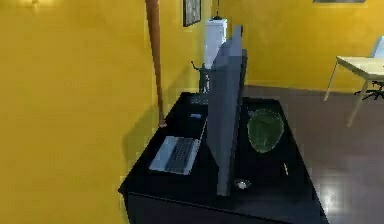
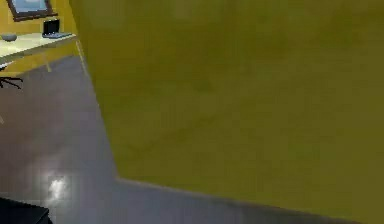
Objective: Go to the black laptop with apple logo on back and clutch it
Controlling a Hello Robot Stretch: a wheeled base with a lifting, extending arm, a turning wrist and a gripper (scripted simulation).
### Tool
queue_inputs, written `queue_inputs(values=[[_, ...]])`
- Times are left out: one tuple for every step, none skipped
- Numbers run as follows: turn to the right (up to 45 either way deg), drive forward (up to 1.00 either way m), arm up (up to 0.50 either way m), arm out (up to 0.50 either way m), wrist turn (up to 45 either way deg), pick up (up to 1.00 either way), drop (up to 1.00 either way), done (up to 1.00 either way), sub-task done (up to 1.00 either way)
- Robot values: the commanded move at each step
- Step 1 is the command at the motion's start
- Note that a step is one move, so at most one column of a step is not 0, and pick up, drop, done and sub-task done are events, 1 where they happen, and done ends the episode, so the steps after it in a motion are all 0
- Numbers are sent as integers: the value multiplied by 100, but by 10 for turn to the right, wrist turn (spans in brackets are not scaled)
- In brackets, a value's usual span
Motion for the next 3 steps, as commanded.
queue_inputs(values=[[-450,0,0,0,0,0,0,0,0],[-420,0,0,0,0,0,0,0,0],[0,0,50,0,0,0,0,0,0]])
